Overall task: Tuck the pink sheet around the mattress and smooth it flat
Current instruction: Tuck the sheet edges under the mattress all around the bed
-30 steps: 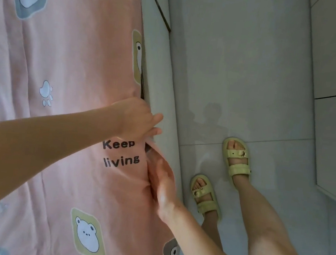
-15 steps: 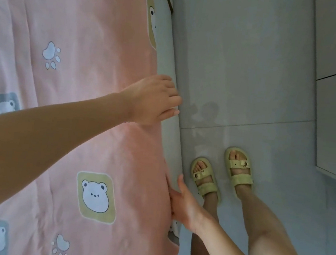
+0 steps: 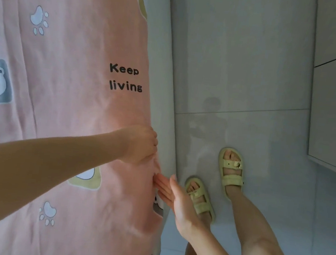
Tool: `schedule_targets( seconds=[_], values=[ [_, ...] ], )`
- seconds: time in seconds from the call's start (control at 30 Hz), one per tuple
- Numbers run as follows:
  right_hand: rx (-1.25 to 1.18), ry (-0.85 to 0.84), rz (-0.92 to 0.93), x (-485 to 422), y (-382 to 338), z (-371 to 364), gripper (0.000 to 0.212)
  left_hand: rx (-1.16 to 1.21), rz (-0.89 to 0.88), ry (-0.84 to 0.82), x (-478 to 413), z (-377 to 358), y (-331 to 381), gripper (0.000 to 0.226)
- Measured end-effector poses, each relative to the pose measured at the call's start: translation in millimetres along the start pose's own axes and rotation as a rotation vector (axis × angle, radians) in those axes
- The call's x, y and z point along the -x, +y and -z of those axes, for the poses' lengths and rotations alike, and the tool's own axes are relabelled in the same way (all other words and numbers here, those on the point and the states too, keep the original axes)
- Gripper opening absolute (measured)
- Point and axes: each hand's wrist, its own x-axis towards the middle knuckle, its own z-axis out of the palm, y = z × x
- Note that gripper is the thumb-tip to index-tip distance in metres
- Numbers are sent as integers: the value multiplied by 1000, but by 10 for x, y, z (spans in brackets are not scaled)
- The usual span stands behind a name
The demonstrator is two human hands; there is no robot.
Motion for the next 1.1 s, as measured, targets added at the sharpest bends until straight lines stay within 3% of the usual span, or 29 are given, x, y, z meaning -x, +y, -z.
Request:
schedule_targets(
  seconds=[0.07, 0.13, 0.37, 0.47, 0.6, 0.7, 0.83, 0.97, 1.1],
  values=[
    [3, -34, 25, -17, 26, -63, 48, -70, 31, -126, -76, -45, 163, 43],
    [-23, -70, 37, -66, 56, -119, 49, -174, 37, -141, -130, -27, 242, 29],
    [-178, -179, 181, -428, 145, -538, 54, -212, 131, -85, 61, 121, 184, 38],
    [-203, -209, -19, -656, 197, -659, 71, -175, 186, -136, 64, 244, 201, 34],
    [-258, -228, -153, -702, 516, -494, 72, -223, 237, -133, -86, 259, 243, 39],
    [-210, -180, -203, -509, 803, -287, 76, -170, 250, -40, -105, 204, 258, 44],
    [-216, -24, -172, -259, 1100, 2, 86, -91, 277, 323, 164, 93, 278, 63],
    [-170, 258, -38, 98, 1314, 94, 63, -44, 337, 517, 526, 27, 526, 43],
    [-207, 173, -6, 260, 1426, -68, 45, 5, 430, 607, 715, -119, 798, 30]
  ],
)
